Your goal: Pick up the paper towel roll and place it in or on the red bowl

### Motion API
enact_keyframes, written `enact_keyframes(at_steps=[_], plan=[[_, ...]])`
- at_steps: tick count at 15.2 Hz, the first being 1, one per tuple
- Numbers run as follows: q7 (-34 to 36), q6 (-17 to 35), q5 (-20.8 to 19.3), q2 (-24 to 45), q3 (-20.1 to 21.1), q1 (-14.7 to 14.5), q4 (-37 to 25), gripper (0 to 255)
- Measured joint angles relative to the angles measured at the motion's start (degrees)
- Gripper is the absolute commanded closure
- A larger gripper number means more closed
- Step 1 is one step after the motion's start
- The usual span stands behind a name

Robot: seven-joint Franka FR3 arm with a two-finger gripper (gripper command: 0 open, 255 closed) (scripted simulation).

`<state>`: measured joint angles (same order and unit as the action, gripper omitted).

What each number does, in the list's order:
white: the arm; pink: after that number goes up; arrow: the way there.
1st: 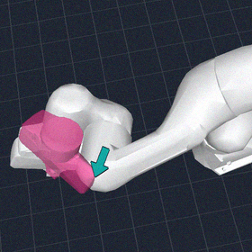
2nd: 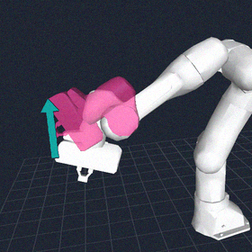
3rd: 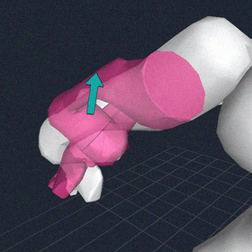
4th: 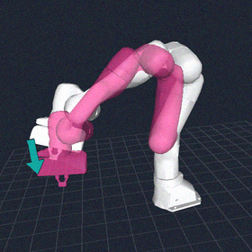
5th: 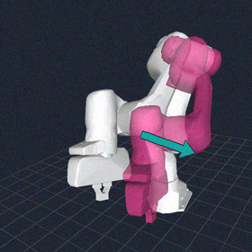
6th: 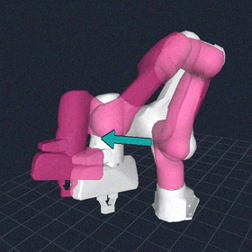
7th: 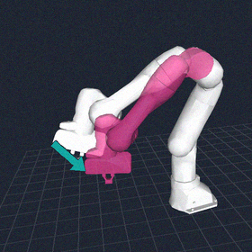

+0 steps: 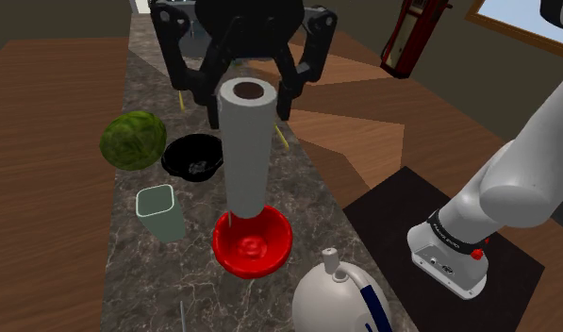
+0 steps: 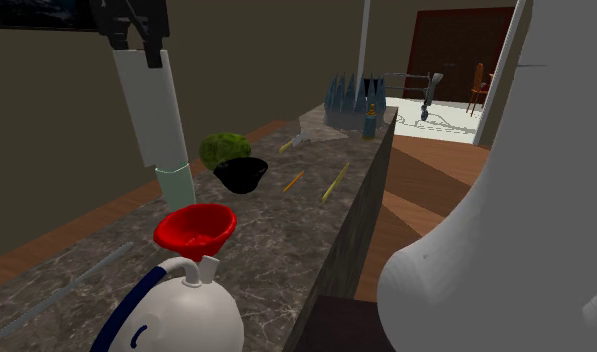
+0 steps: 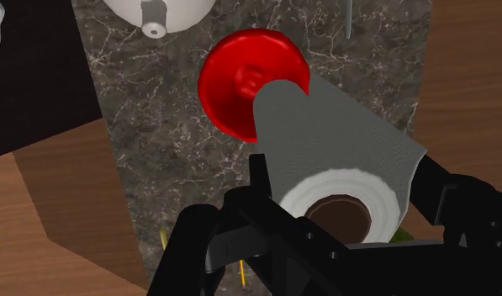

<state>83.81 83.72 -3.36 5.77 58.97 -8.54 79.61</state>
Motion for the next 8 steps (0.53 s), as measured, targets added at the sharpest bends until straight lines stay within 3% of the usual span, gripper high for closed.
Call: enact_keyframes(at_steps=[8], plan=[[-2.64,7.0,3.62,-4.12,-0.9,2.31,9.21,255]])
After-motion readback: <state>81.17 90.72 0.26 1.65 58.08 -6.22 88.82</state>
